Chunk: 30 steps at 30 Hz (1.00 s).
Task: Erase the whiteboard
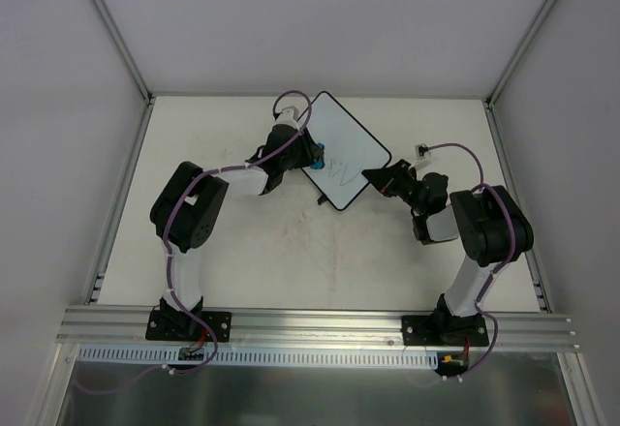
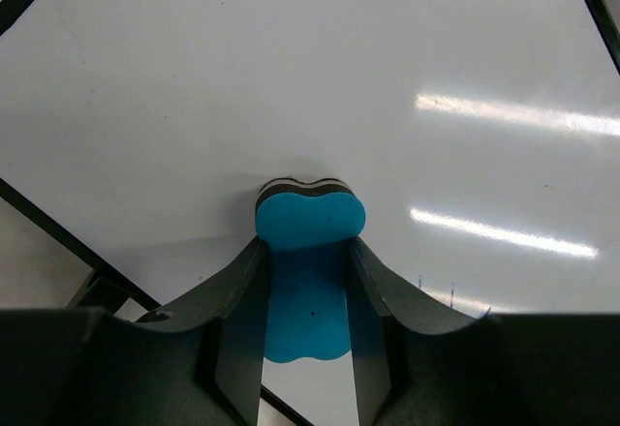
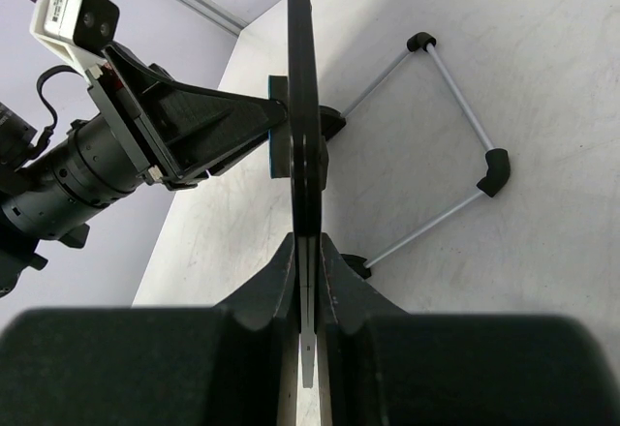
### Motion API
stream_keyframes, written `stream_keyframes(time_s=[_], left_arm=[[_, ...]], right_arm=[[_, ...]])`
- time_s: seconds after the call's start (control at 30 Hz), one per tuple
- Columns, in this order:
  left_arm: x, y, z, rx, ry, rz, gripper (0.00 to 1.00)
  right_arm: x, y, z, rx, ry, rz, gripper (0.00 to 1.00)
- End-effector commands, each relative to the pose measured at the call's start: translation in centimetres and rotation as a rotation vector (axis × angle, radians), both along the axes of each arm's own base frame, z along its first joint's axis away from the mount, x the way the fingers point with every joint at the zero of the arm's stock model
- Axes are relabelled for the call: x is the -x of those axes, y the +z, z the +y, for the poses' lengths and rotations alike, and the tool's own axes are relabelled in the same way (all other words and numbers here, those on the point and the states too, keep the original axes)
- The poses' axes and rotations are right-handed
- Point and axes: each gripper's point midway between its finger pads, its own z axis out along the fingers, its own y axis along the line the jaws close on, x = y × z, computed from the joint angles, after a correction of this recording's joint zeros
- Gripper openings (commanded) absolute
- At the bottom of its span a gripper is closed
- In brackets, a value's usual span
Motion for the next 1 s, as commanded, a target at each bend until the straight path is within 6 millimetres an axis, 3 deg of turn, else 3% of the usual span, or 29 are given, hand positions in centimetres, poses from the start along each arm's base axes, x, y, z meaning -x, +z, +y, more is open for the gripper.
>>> stream_keyframes(time_s=[0.0, 0.63, 0.97], left_arm=[[3.7, -3.3, -1.9, -0.134, -0.131, 0.046, 0.0], [8.6, -0.5, -9.1, -0.169, -0.454, -0.115, 0.0], [11.0, -0.3, -12.2, -0.294, -0.541, -0.217, 0.0]], right_arm=[[-0.8, 3.4, 0.4, -0.004, 0.002, -0.186, 0.0], [-0.9, 3.5, 0.4, -0.004, 0.004, -0.192, 0.0], [-0.9, 3.6, 0.4, -0.005, 0.005, -0.195, 0.0]])
